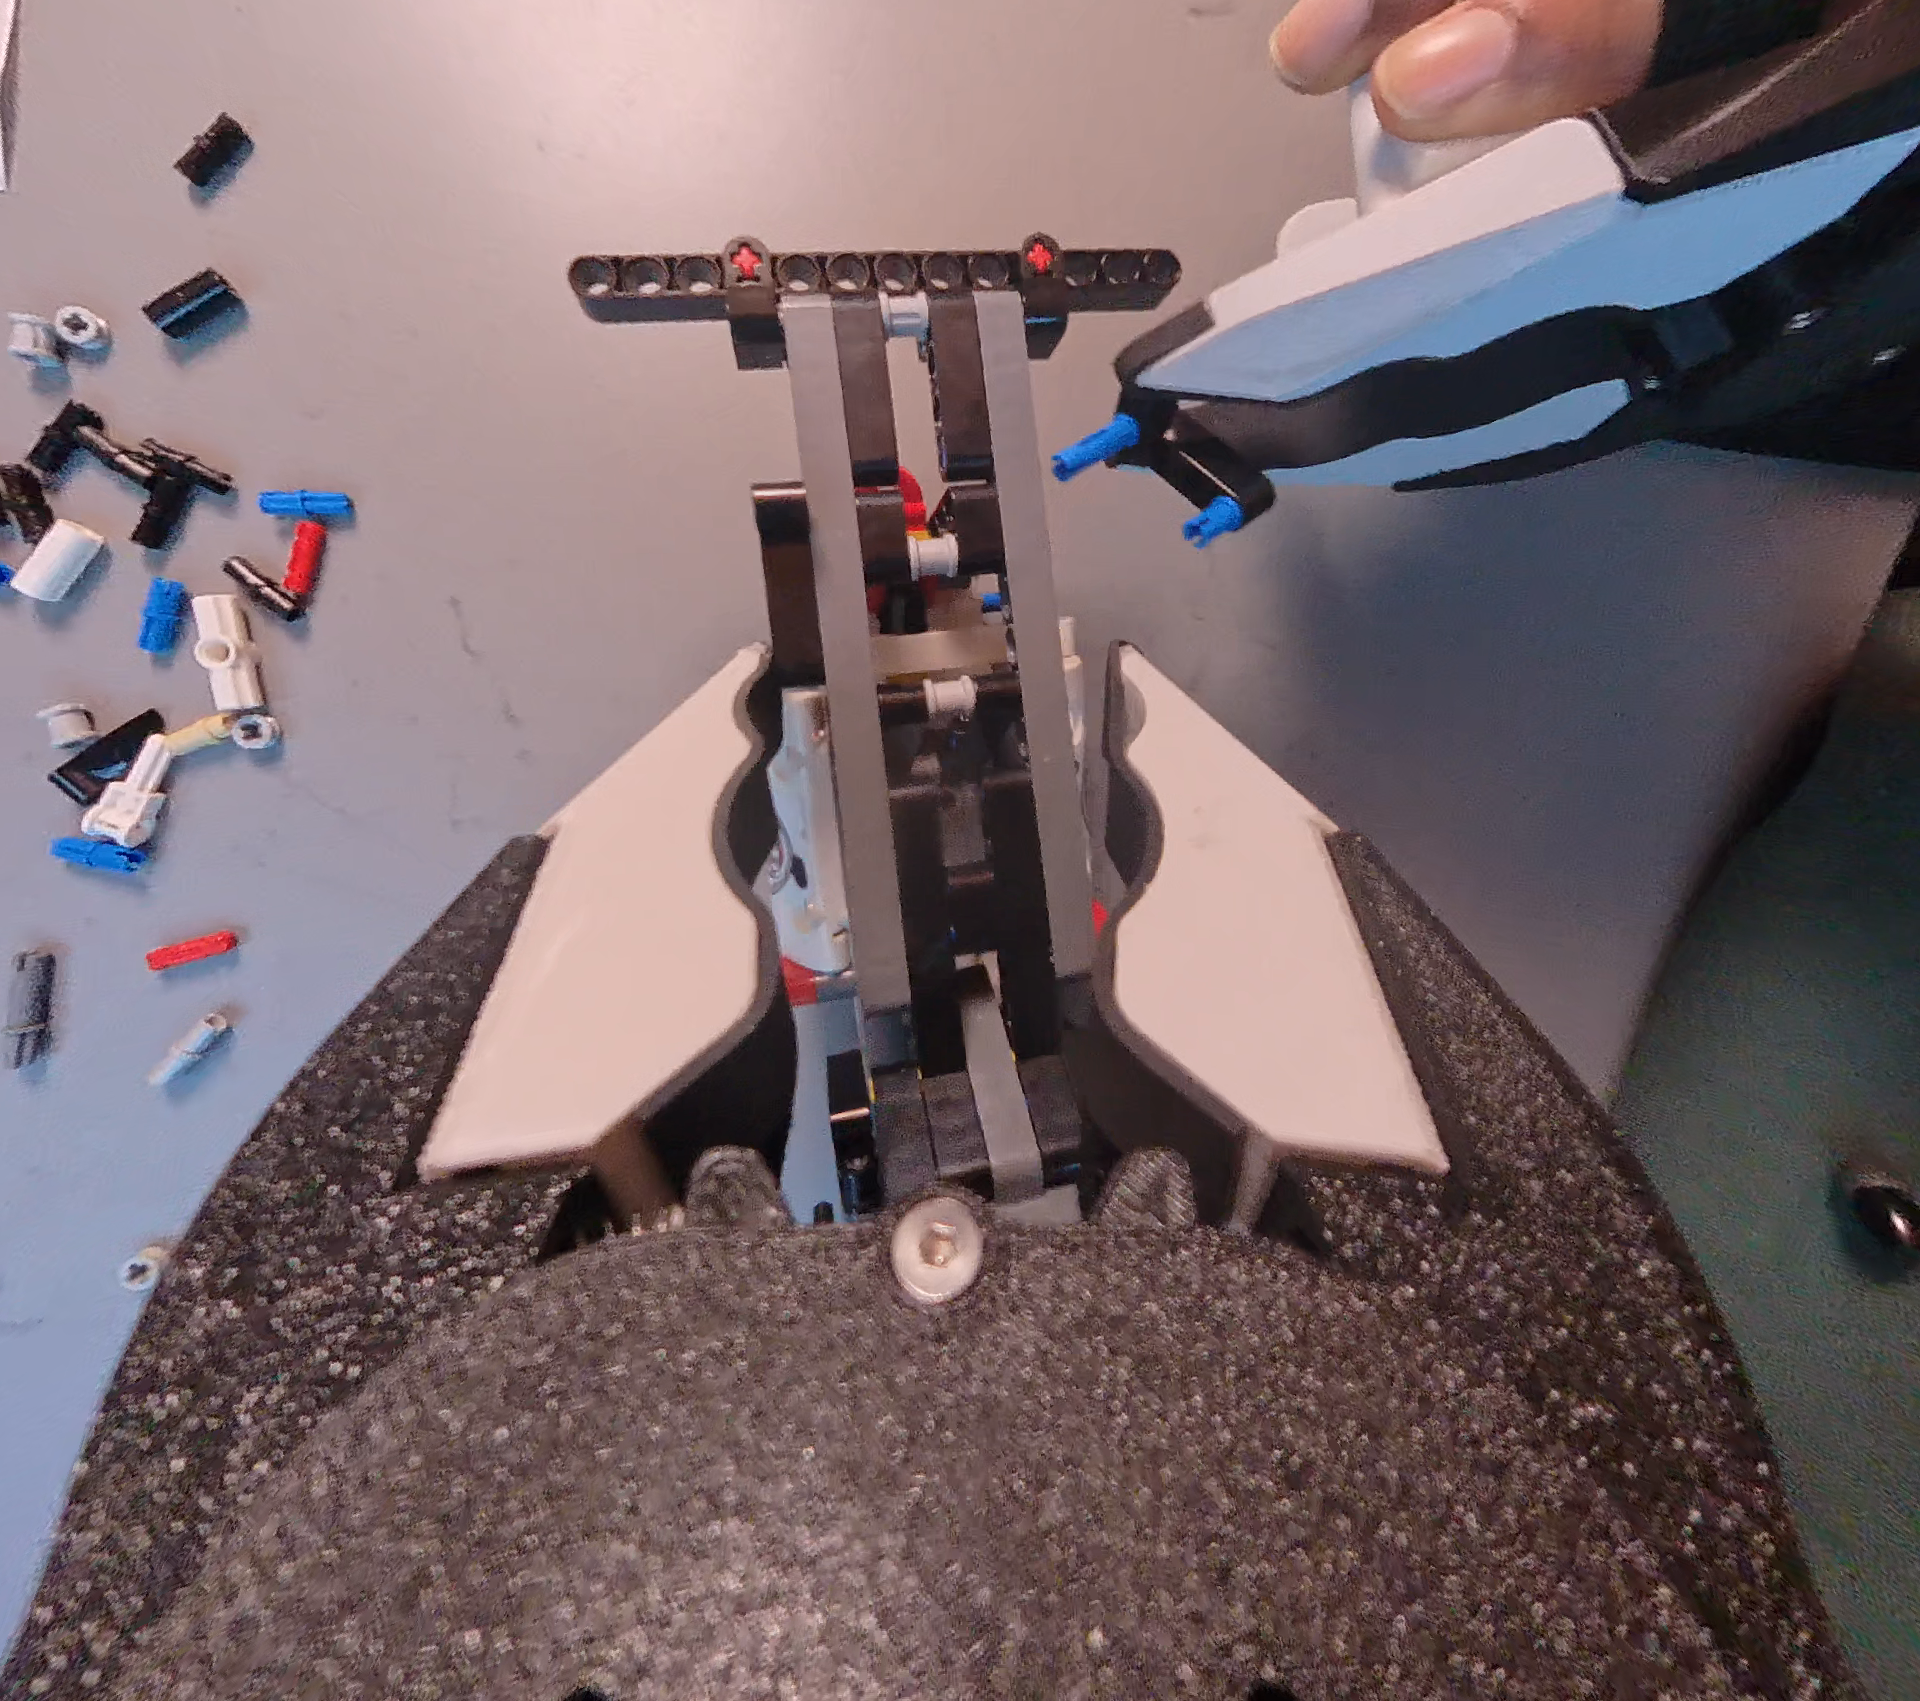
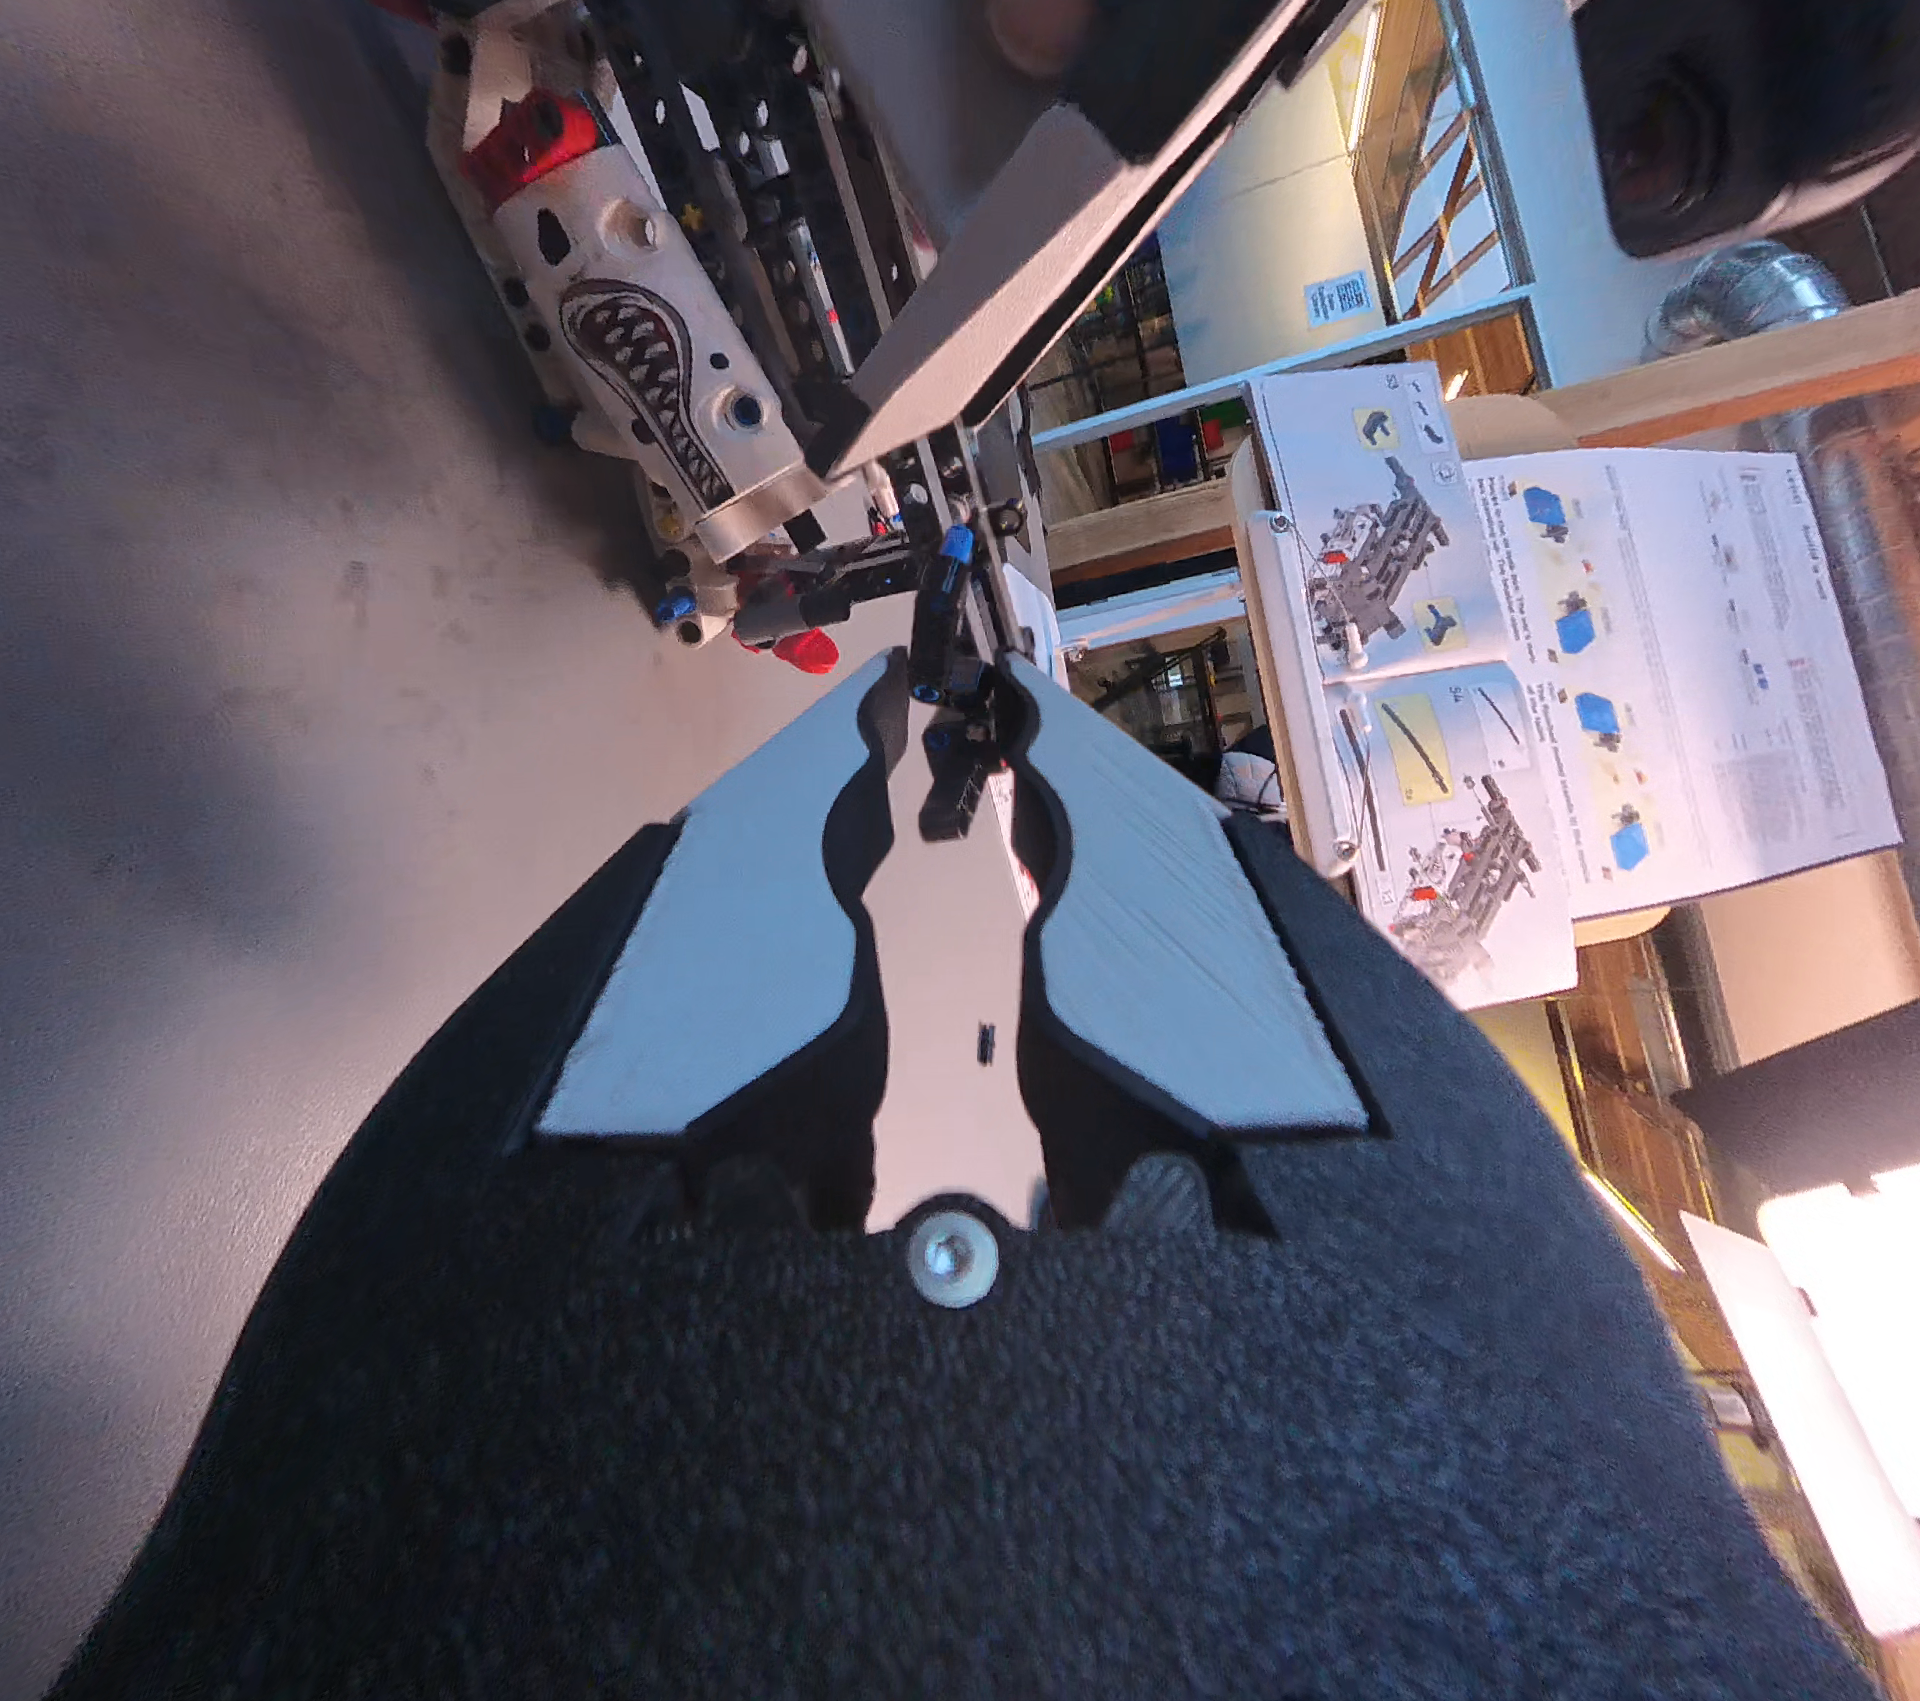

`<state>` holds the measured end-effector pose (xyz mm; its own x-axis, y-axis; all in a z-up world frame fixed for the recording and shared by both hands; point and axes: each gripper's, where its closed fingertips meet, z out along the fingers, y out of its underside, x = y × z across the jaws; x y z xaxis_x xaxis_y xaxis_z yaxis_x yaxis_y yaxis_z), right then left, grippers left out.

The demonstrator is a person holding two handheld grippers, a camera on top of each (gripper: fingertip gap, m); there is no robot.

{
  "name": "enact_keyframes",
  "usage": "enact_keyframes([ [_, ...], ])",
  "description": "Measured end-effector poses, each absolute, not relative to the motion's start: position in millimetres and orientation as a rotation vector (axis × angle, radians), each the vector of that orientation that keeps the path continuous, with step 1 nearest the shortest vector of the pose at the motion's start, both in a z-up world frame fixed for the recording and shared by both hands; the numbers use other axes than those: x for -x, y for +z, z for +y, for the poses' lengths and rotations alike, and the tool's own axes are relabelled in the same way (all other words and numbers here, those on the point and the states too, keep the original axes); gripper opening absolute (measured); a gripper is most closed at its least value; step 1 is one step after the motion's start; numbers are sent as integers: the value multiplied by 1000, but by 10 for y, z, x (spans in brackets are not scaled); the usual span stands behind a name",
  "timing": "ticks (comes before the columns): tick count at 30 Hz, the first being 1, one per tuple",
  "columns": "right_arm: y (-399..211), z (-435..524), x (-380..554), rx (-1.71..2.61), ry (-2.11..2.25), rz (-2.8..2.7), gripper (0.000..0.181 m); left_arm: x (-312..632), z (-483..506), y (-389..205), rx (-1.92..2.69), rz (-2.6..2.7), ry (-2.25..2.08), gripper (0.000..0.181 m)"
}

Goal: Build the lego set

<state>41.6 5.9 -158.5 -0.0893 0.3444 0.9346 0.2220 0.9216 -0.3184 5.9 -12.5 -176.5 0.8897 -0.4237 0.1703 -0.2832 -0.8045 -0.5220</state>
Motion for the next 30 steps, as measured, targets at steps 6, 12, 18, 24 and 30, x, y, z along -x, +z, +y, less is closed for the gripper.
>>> enact_keyframes([
  [6,-1572,-16,-424,457,89,-1670,15,-58,-369,-1702,2568,519,-521,64],
  [12,-1601,4,-377,494,50,-1671,15,-87,-432,-1724,2559,513,-478,64],
  [18,-1613,55,-359,544,-20,-1675,15,-63,-402,-1758,2574,484,-350,60],
  [24,-1630,114,-376,650,-89,-1673,15,-99,-376,-1765,2577,423,-294,56],
  [30,-1608,74,-447,733,7,-1664,15,-105,-378,-1580,2452,410,-317,61],
])
